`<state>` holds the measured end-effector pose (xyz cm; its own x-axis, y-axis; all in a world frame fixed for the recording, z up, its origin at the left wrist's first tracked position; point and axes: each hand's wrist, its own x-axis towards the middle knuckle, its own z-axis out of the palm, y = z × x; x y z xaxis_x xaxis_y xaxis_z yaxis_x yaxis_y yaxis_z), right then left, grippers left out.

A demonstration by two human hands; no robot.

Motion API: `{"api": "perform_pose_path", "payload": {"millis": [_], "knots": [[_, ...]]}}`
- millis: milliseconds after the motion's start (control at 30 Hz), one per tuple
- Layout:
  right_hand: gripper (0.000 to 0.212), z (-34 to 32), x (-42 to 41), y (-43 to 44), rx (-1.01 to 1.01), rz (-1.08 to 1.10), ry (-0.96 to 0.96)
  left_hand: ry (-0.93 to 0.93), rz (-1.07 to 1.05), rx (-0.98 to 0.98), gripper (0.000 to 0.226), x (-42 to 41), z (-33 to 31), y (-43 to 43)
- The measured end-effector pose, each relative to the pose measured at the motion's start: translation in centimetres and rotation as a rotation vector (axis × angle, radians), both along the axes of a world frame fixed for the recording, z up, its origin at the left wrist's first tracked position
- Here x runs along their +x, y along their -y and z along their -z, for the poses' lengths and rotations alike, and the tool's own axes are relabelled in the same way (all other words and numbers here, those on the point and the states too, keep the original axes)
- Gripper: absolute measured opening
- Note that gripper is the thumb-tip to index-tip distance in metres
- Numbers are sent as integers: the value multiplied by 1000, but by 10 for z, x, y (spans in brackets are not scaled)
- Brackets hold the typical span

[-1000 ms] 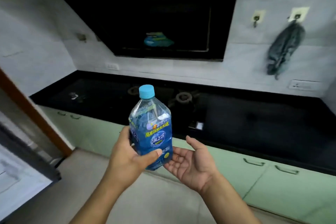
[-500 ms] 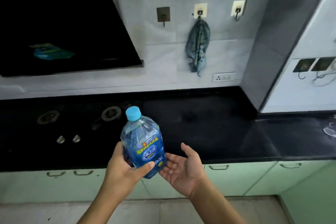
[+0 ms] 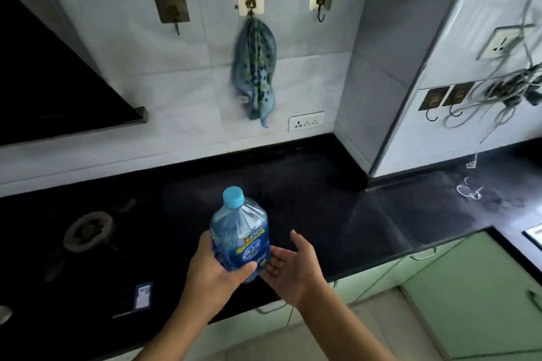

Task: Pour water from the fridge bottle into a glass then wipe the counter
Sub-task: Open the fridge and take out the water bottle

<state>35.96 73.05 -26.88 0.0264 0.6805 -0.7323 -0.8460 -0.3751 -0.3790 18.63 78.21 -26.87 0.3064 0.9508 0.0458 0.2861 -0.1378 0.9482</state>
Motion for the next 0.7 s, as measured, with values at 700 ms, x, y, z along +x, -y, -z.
{"api": "perform_pose_path", "payload": {"millis": [700], "knots": [[90, 127, 76, -117, -71, 86, -130, -341, -122, -160, 70, 94, 100, -113]]}}
